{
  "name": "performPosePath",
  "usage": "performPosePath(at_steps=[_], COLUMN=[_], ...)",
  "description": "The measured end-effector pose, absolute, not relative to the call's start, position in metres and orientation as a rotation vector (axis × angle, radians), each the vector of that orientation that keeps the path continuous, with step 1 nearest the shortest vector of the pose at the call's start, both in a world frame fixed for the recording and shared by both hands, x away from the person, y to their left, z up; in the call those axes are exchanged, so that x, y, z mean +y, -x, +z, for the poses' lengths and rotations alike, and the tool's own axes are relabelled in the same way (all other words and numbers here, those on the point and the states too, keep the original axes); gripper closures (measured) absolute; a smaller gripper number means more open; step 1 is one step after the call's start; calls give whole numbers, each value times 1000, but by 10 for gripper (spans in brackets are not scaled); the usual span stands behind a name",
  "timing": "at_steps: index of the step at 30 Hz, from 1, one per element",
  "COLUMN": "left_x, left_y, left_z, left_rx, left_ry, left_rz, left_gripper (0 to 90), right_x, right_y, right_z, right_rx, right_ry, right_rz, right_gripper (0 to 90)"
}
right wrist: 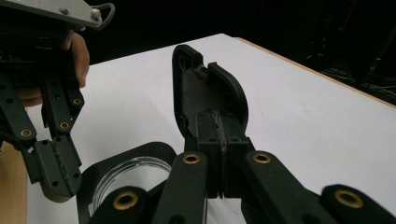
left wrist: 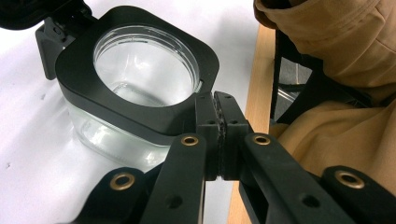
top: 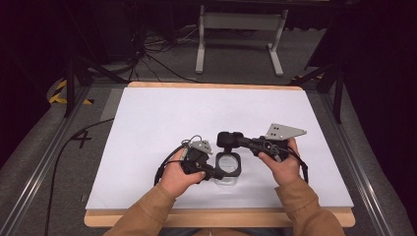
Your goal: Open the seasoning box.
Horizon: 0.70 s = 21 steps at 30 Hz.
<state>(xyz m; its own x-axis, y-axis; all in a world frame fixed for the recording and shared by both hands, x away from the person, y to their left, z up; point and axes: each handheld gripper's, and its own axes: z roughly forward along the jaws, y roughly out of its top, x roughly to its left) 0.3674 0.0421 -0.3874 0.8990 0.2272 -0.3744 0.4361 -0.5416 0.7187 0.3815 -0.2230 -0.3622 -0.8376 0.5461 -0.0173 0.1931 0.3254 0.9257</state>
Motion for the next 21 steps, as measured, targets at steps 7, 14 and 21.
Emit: performPosePath(at_steps=[7, 14, 21], left_x=[45, 56, 76], left_y=[-367, -365, -362], left_z=[-384, -371, -350], left_rx=[458, 472, 498], left_ry=[-2171, -2135, -2120], left_rz=[-288, -243, -123], left_gripper=[867, 847, 813], right_x=[-223, -228, -242], right_y=[-380, -373, -367], right_z=[-361, -352, -337], right_rx=[2274, 2262, 2230], right_ry=[-670, -660, -700], right_rz=[1517, 1521, 1541], right_gripper=[897, 874, 815])
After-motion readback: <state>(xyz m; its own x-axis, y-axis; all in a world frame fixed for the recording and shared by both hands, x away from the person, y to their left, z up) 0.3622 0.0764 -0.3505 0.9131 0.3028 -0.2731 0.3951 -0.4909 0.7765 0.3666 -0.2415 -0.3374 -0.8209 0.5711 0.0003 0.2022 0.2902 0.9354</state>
